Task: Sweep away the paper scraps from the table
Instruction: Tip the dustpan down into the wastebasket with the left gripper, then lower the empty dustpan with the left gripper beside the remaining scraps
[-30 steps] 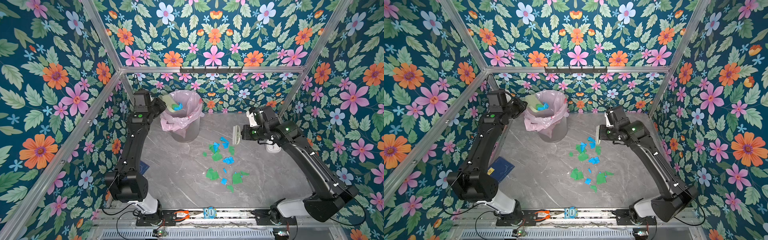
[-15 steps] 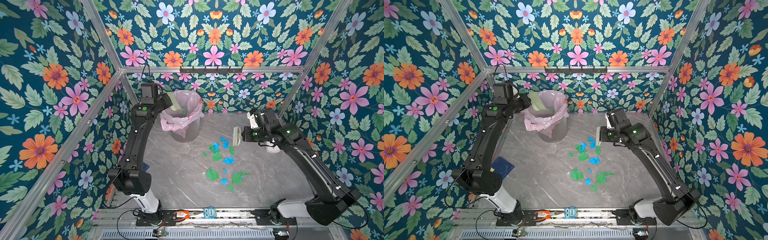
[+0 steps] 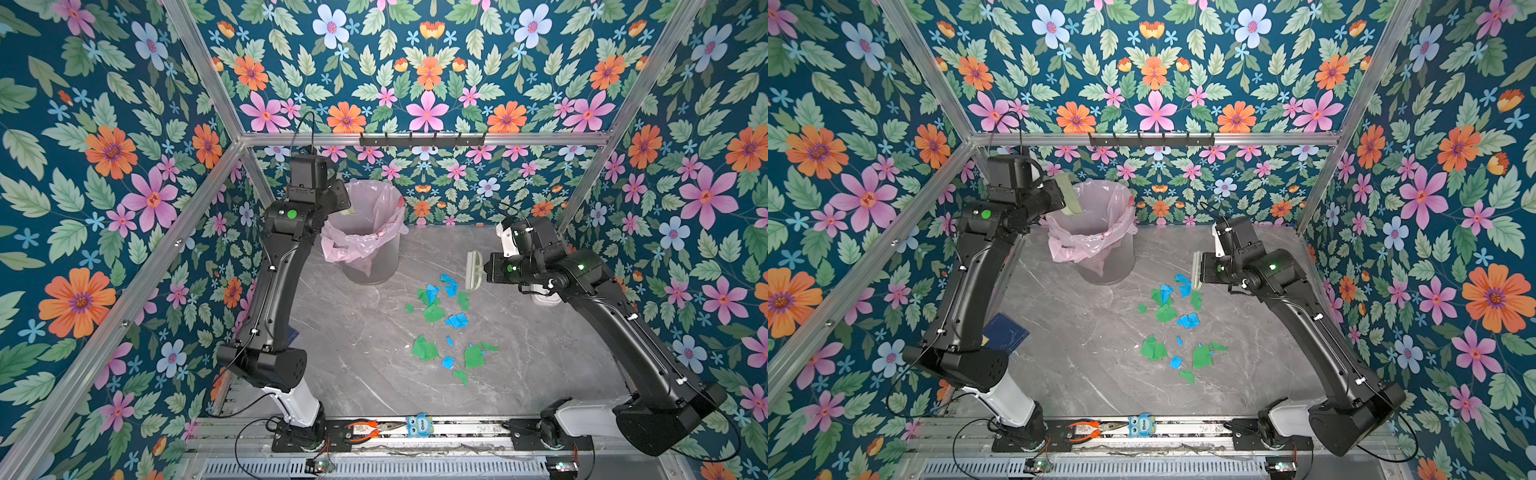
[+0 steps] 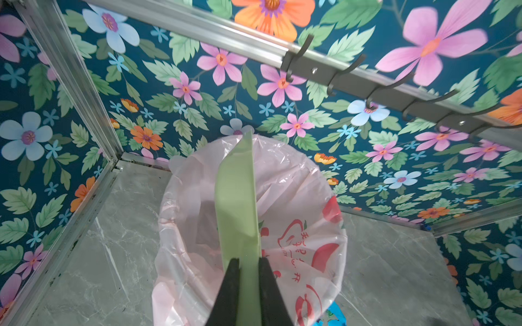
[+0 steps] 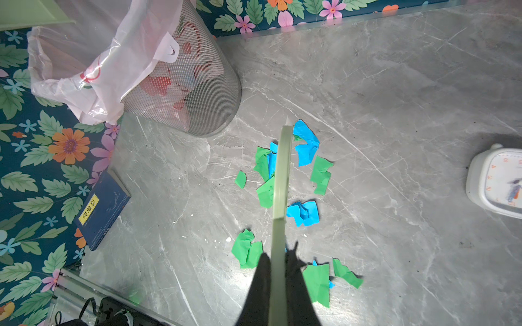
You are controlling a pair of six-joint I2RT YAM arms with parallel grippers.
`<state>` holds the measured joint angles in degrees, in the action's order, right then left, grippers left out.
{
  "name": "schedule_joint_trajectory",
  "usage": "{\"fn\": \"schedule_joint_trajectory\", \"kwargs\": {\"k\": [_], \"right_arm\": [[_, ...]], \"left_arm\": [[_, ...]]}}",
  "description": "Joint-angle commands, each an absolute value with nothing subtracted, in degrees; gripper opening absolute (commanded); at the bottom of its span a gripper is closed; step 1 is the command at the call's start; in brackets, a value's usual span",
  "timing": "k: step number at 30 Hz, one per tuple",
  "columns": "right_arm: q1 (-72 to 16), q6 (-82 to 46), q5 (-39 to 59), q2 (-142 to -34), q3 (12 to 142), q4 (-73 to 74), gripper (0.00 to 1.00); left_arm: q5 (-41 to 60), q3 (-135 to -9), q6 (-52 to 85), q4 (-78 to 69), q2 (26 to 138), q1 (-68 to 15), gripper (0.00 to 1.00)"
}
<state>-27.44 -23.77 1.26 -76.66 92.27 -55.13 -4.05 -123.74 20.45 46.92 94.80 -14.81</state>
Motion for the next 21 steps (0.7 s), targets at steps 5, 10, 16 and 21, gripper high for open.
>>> {"fn": "schedule_joint_trajectory", "kwargs": {"k": [5,10,16,21], "right_arm": [[-27.5,-22.5,-0.9,-77.2,93.7,-55.2,0.00],[-27.5,-21.7,-1.1,-78.9,96.8,-57.2,0.00],[-27.5,-19.7,-4.2,-81.0,100.3,-59.5,0.00],[-27.5,-18.7,-6.1,-82.1,99.8,-59.2,0.00]], "left_arm": [[9.3,-114.9,22.1,40.3,83.8,-15.6,0.00],[19.3,-95.7,30.6,28.0,70.7,-16.4,0.00],[22.8,-79.3,40.2,16.2,60.7,-18.7,0.00],[23.1,-70.9,41.1,11.1,59.3,-22.4,0.00]]}}
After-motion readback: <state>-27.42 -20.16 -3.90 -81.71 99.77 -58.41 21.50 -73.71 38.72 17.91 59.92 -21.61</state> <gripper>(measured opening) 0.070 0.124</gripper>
